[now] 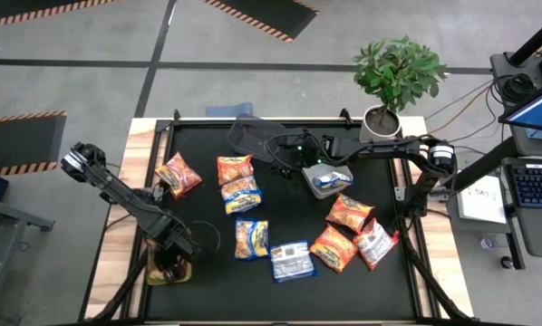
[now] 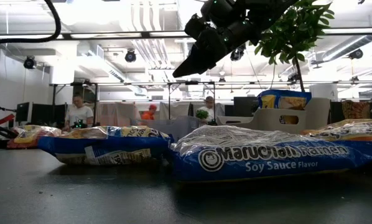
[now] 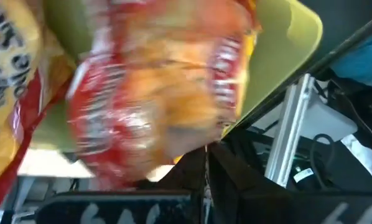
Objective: Sort Maruchan noodles
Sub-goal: Put the red noodle pack into the yellow bin
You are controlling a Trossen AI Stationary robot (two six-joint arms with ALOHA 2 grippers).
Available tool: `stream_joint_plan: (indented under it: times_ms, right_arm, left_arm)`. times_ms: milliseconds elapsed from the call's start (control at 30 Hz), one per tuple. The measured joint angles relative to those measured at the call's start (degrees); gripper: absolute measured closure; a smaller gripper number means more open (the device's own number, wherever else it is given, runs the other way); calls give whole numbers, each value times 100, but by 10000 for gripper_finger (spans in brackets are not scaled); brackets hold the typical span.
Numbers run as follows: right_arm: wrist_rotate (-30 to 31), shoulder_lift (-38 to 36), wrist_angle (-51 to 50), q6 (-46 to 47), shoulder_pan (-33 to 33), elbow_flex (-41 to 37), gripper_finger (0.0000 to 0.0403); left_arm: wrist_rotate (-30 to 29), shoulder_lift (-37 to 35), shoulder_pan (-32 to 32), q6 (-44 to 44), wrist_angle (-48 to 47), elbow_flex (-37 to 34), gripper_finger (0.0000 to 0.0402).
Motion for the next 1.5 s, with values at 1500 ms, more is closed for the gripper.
stream_joint_plan:
  times_ms: [1500]
  right_arm:
    - [0, 2, 0, -2, 0, 2, 394]
  left_arm:
    - [209, -196, 2, 248, 1122, -977, 402]
